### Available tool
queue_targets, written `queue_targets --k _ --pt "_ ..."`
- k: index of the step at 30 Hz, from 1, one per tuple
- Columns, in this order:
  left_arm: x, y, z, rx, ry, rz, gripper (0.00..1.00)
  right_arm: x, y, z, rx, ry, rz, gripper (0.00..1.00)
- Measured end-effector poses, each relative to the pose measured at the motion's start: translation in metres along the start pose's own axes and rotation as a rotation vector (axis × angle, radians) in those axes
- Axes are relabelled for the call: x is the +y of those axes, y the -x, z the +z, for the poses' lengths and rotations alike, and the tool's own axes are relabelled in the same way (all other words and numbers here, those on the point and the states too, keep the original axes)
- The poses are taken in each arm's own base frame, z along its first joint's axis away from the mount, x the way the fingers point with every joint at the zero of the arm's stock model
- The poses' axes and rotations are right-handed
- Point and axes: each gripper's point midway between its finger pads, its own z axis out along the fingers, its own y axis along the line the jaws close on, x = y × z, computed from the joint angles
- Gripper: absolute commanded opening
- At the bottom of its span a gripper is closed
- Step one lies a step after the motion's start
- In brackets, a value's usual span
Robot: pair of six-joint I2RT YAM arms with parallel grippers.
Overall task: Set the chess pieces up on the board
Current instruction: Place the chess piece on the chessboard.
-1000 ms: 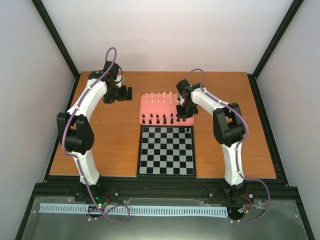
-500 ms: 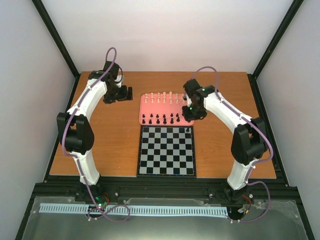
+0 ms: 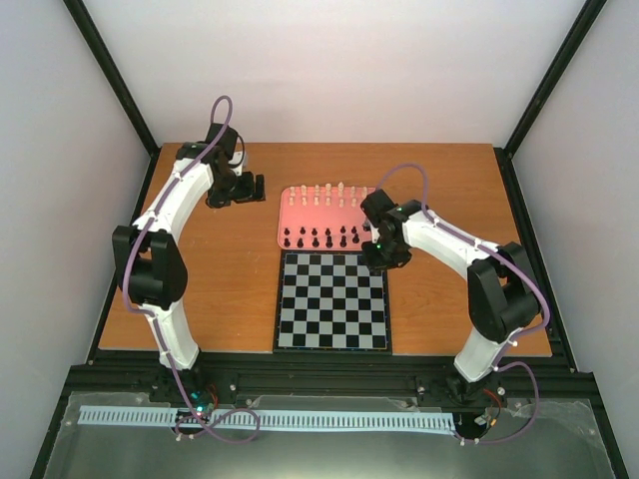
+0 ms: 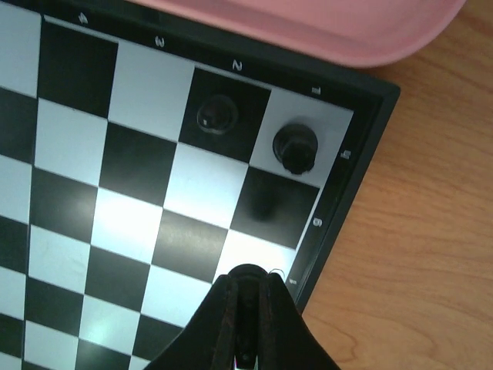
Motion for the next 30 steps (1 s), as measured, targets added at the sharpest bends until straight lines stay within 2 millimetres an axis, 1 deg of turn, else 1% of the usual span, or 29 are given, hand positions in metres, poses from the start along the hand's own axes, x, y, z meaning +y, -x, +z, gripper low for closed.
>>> queue_targets --k 6,9,20,30 --pt "-0.001 0.0 -0.007 -0.015 -0.001 0.002 1.0 0.0 0.014 0.004 -0.056 -0.004 0.009 0.03" --pt "0.0 0.001 -0.007 -0.017 -0.001 0.002 1.0 -0.001 0.017 0.01 -0.06 -0.015 0.012 0.03" --pt "0.0 0.001 -0.007 -0.017 0.0 0.002 1.0 -0.006 0.018 0.02 -0.051 -0.03 0.022 0.03" --pt "-0.001 0.001 -0.007 -0.017 -0.001 0.002 1.0 -0.012 0.014 0.031 -0.021 -0.05 0.038 0.03"
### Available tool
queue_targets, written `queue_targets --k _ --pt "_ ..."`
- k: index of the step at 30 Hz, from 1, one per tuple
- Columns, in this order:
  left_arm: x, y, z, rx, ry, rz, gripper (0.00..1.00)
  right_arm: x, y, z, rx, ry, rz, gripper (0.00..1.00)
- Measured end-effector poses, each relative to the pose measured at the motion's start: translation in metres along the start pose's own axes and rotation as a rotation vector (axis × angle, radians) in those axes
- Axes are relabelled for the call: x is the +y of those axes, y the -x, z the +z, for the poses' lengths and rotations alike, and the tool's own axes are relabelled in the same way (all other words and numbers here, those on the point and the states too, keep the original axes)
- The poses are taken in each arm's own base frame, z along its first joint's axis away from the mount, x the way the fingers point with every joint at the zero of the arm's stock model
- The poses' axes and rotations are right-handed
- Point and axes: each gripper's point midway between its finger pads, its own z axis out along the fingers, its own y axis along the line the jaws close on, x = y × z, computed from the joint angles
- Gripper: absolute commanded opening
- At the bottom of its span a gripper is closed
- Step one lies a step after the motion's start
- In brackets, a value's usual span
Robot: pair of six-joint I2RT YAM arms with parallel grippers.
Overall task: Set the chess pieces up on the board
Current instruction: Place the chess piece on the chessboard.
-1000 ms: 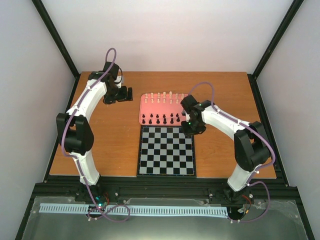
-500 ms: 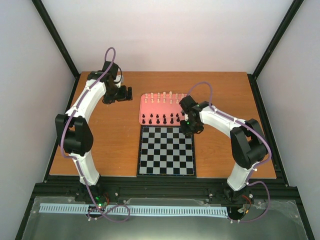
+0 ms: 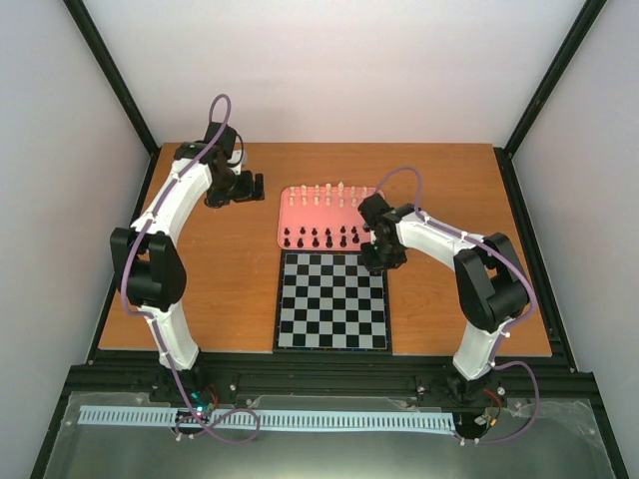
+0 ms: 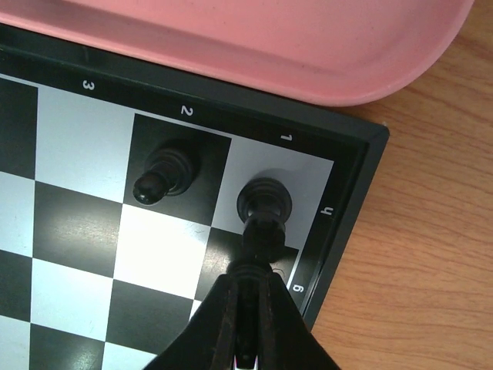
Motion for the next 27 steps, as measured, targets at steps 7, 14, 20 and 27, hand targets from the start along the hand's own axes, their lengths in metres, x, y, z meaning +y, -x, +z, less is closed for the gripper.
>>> queue_targets --k 7,14,20,27 --pt "0.0 0.0 0.0 0.0 0.0 0.0 1.0 -0.001 0.0 0.001 0.0 -0.003 0.0 0.17" --pt "0.0 0.0 0.0 0.0 0.0 0.0 1.0 -0.001 0.0 0.001 0.002 -0.003 -0.004 0.39" --pt "0.0 0.0 0.0 0.0 0.0 0.0 1.0 -0.001 -0.002 -0.011 0.005 0.001 -0.014 0.49" --pt "0.0 0.0 0.0 0.0 0.001 0.0 1.0 0.007 0.043 -0.078 -0.159 0.038 -0.024 0.49"
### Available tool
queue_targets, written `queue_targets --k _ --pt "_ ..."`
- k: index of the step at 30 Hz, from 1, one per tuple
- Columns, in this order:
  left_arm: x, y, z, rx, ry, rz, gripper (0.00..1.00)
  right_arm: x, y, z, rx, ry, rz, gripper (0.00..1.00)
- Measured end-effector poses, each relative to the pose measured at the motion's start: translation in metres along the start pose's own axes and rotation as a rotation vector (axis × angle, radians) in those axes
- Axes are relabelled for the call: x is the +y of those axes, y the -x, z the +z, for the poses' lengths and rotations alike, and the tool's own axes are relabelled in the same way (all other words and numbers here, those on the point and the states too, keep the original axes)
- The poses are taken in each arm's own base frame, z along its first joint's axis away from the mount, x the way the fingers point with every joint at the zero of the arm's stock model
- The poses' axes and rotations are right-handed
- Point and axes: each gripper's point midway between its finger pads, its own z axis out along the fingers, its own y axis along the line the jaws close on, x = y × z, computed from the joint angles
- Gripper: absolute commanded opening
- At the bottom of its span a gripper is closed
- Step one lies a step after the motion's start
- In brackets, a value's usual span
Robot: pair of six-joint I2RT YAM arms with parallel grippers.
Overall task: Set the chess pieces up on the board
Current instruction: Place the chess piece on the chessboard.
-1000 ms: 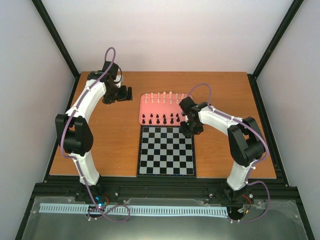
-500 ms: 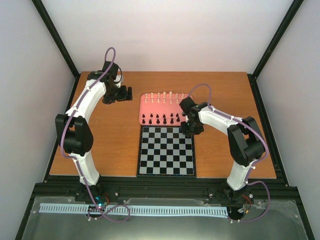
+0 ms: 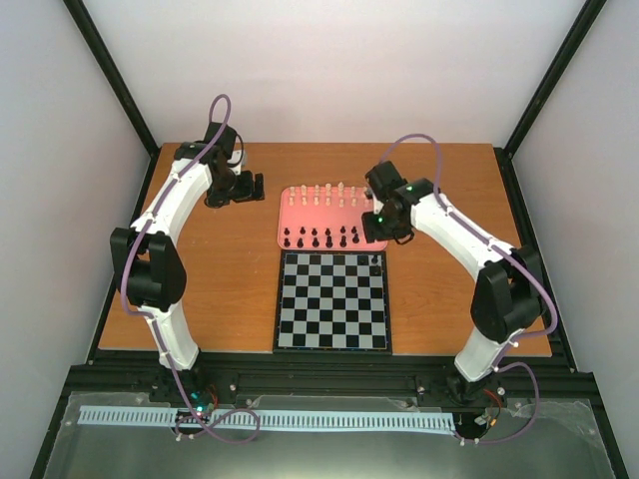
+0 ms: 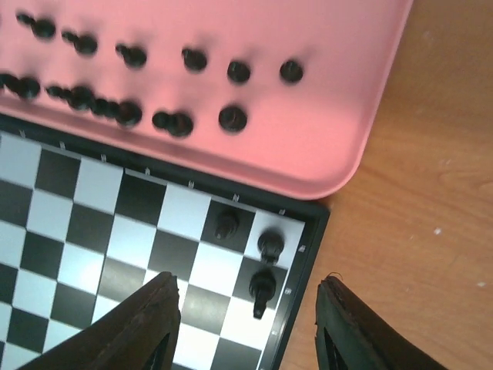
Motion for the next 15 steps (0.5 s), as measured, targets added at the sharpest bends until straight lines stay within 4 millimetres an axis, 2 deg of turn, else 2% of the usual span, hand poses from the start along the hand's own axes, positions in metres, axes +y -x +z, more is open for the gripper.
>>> queue_targets --k 2,5,15 --pt "0.0 0.0 0.0 0.0 0.0 0.0 1.0 -0.003 0.016 -0.008 -0.038 0.005 0.012 0.48" --pt "0.0 0.0 0.0 0.0 0.0 0.0 1.0 -0.012 0.034 -0.005 -0.051 -0.002 0.033 0.48" --pt "0.0 0.0 0.0 0.0 0.003 0.0 1.0 -0.028 0.08 0.072 0.026 -0.016 0.05 0.44"
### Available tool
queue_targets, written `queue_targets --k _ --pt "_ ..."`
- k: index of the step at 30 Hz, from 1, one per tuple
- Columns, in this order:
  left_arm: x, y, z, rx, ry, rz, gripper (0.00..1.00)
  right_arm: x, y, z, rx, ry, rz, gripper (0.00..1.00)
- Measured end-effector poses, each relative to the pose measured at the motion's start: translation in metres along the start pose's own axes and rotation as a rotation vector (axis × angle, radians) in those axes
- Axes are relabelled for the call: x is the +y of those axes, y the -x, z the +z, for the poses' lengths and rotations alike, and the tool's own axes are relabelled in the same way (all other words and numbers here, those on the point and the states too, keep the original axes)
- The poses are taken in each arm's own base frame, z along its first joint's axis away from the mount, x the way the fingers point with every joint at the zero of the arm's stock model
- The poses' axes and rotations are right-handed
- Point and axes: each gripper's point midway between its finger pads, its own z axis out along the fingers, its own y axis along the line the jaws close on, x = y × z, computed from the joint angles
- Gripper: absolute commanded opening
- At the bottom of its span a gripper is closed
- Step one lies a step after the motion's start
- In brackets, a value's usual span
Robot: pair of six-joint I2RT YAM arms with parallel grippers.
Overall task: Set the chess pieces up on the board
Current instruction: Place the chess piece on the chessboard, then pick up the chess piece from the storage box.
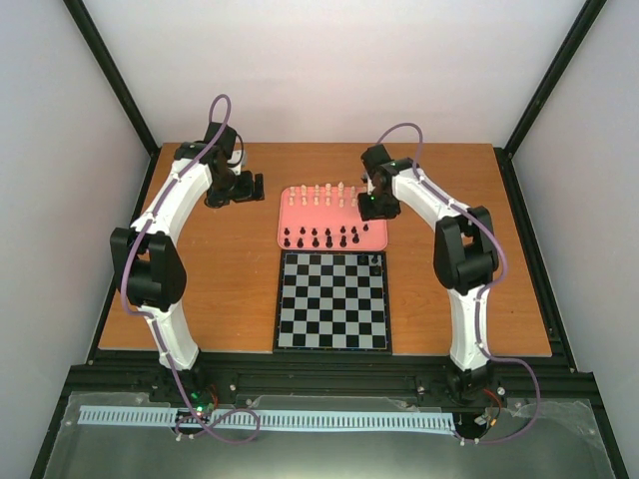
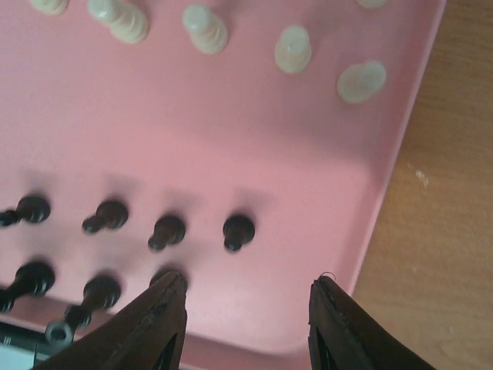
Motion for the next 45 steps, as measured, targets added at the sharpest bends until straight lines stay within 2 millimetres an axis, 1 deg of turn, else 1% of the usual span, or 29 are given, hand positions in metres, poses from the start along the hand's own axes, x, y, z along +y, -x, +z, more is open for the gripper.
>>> queue_targets --k 3,5,15,22,25,28,33,41,43,45 --pt "0.0 0.0 0.0 0.001 0.0 0.0 1.0 -0.001 0.008 0.014 0.01 0.004 -0.004 0.42" --pt "0.0 0.0 0.0 0.001 0.001 0.0 1.0 -0.002 0.01 0.018 0.014 0.003 -0.008 0.4" --pt "0.001 0.001 0.008 0.016 0.004 -0.002 1.0 -0.001 0.007 0.039 0.052 0.013 -0.021 0.37" --pt "0.001 0.001 0.009 0.018 0.006 -0.002 1.0 -0.001 0.002 0.055 0.085 0.015 -0.026 0.3" --pt "0.001 0.001 0.009 0.018 0.007 -0.002 1.0 -0.001 0.005 0.059 0.086 0.017 -0.028 0.23" --pt "0.002 0.001 0.009 0.018 0.009 -0.002 1.0 0.001 0.007 0.06 0.084 0.024 -0.029 0.13" --pt "0.002 0.001 0.009 0.018 0.011 -0.002 1.0 0.002 0.006 0.059 0.088 0.029 -0.038 0.03" --pt "0.002 0.001 0.009 0.018 0.01 -0.002 1.0 0.002 0.005 0.056 0.089 0.03 -0.039 0.03" --pt "0.002 0.001 0.009 0.018 0.01 -0.002 1.0 0.003 0.007 0.049 0.081 0.032 -0.039 0.03" --pt "0.002 0.001 0.009 0.018 0.01 -0.002 1.0 0.004 0.01 0.037 0.06 0.036 -0.037 0.03"
